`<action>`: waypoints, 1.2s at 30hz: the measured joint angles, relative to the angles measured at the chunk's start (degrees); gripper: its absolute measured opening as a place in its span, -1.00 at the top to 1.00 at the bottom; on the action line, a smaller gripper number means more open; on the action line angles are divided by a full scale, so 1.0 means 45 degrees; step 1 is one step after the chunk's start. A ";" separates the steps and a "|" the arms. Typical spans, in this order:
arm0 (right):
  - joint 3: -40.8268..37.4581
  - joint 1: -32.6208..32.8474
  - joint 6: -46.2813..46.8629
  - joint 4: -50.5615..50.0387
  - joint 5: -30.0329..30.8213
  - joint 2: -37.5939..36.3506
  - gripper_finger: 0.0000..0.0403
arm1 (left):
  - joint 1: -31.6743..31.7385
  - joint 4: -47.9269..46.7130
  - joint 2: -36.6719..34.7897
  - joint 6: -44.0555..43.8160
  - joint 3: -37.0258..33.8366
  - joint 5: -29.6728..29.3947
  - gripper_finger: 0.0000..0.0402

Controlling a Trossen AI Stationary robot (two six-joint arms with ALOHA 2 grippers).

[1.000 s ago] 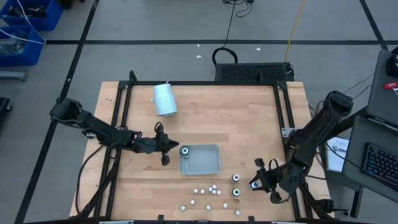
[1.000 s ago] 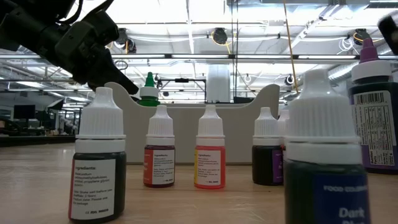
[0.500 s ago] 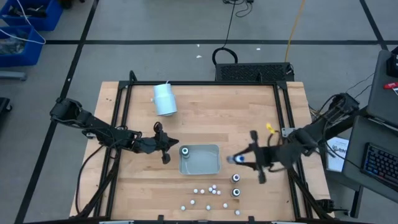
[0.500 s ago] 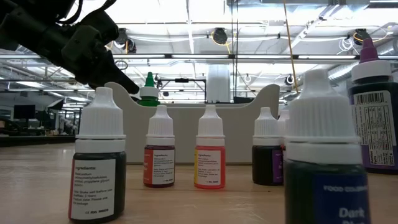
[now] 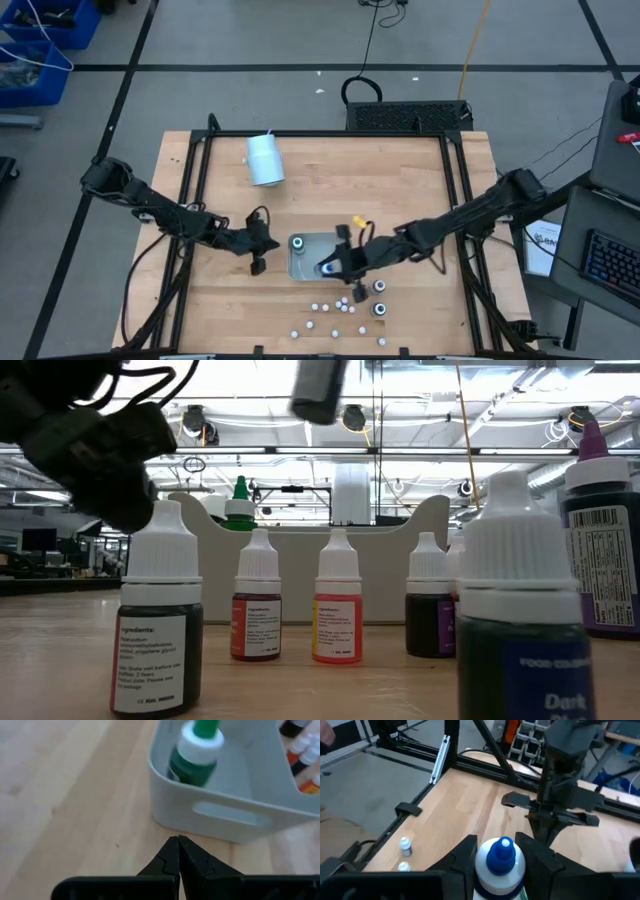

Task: Pick & Place food coloring
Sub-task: Put the big blue food coloring bottle into the gray bin

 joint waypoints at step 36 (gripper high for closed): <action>0.0558 -0.1447 0.1115 0.2795 -0.0299 0.3882 0.46 | -0.0178 0.1240 0.1863 -0.1514 0.0005 -0.0729 0.97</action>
